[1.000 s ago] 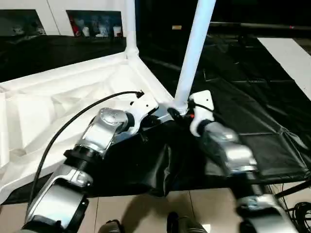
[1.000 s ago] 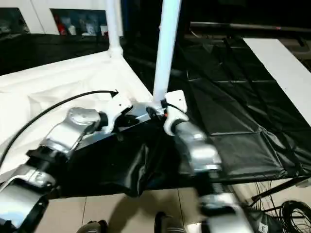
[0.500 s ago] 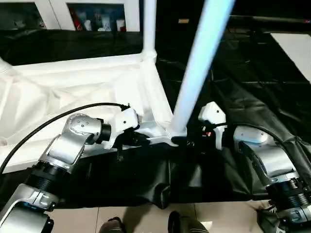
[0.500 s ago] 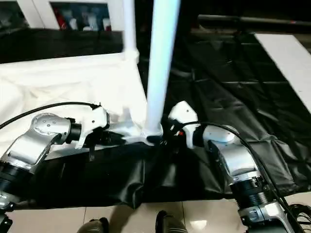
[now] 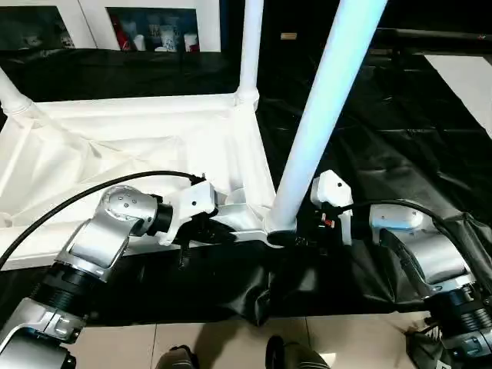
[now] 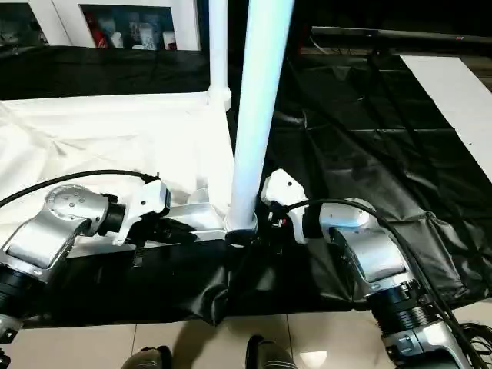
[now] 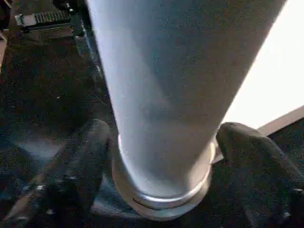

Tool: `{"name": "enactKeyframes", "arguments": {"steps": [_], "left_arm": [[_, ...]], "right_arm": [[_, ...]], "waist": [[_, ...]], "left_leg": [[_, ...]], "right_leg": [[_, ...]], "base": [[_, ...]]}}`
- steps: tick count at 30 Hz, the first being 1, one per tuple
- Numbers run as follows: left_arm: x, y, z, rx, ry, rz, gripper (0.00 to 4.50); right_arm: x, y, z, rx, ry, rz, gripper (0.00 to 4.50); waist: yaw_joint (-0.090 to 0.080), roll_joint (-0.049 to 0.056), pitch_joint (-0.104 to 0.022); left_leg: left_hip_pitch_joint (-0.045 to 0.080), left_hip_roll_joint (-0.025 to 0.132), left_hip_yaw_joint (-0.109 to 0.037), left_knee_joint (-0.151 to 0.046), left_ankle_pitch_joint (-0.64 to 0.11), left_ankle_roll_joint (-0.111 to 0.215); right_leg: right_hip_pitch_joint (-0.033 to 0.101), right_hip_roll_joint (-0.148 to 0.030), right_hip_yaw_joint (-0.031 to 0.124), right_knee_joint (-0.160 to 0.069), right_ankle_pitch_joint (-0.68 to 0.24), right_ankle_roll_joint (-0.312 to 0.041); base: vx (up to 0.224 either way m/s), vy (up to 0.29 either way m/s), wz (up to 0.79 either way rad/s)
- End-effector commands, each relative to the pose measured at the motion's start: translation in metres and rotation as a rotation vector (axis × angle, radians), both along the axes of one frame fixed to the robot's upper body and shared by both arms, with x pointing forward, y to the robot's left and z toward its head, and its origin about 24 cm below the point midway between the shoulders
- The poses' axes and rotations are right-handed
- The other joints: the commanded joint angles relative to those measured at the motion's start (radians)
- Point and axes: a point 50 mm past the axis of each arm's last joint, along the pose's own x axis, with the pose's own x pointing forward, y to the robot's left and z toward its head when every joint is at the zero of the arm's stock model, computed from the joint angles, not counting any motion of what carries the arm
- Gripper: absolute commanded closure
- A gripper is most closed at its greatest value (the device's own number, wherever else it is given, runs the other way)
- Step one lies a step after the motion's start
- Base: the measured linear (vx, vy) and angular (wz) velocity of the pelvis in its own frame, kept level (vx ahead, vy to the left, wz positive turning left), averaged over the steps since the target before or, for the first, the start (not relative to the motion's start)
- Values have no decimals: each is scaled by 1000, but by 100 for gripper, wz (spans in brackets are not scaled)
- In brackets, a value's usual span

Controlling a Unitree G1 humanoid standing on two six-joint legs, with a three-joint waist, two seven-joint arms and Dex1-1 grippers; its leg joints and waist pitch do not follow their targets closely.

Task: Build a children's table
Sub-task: Rotate leg to tighten

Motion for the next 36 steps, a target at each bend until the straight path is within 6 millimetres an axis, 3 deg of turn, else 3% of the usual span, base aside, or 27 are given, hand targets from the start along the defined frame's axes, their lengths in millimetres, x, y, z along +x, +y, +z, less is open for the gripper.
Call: {"name": "enactKeyframes", "arguments": {"steps": [1,11,17,21,25,26,27,29,30,31,32,33,36], "left_arm": [[-8,-6,-10,10,55,-51,450],[-7,-5,-11,21,50,-44,450],[-7,-5,-11,23,50,-41,450],[-2,-6,-12,23,34,4,450],[8,-12,-15,13,14,105,450],[8,-12,-15,13,14,105,450],[16,-19,-19,14,-5,182,450],[19,-22,-20,17,-14,213,450],[23,-26,-21,14,-26,250,450],[28,-32,-22,8,-34,294,450],[28,-33,-22,7,-35,299,450],[35,-43,-23,-6,-46,358,450],[41,-62,-26,-8,-58,417,450]], "right_arm": [[-1,-2,-2,-16,10,12,104],[-2,-4,-7,-33,19,12,176],[-1,-2,-8,-21,18,0,181],[-1,1,-11,10,18,-29,181],[5,5,-22,36,34,-187,181],[5,5,-22,36,34,-187,181],[10,10,-31,54,53,-318,181],[12,13,-34,60,62,-371,181],[15,16,-38,67,64,-451,181],[19,19,-42,81,77,-554,181],[19,19,-42,82,77,-566,182],[25,24,-48,94,94,-731,182],[33,33,-56,124,134,-924,183]], "waist": [[0,1,-71],[1,0,-74],[2,1,-77],[1,-1,-75],[0,-3,-67],[1,-3,-65],[-2,-1,-58],[-2,-4,-55],[-3,-2,-55],[-7,-2,-52],[-7,0,-53],[-11,0,-54],[-14,1,-54]], "left_leg": [[-2,12,5,-52,-107,86],[-2,12,5,-49,-105,88],[-4,10,5,-47,-93,91],[-5,10,5,-48,-110,84],[-1,7,3,-51,-165,56],[2,7,3,-53,-177,49],[8,8,6,-53,-208,48],[14,4,0,-57,-243,30],[11,4,-4,-59,-246,26],[6,2,-9,-65,-247,20],[11,4,-10,-65,-260,17],[9,1,-11,-66,-253,13],[11,1,-15,-72,-276,5]], "right_leg": [[80,-57,47,-54,-174,-220],[80,-56,46,-53,-179,-222],[83,-56,46,-49,-153,-228],[81,-56,46,-53,-195,-217],[75,-59,43,-73,-364,-164],[71,-57,43,-79,-410,-146],[57,-57,46,-87,-461,-133],[59,-58,41,-99,-554,-104],[63,-61,39,-99,-579,-92],[62,-61,36,-107,-621,-59],[58,-63,35,-110,-636,-53],[60,-63,34,-112,-637,-45],[58,-61,29,-114,-617,-43]], "base": [[0,0,0],[0,0,0],[0,0,0],[0,0,0],[0,0,0],[0,0,0],[0,0,0],[0,0,0],[0,0,0],[0,0,0],[0,0,0],[0,0,0],[0,0,0]]}}
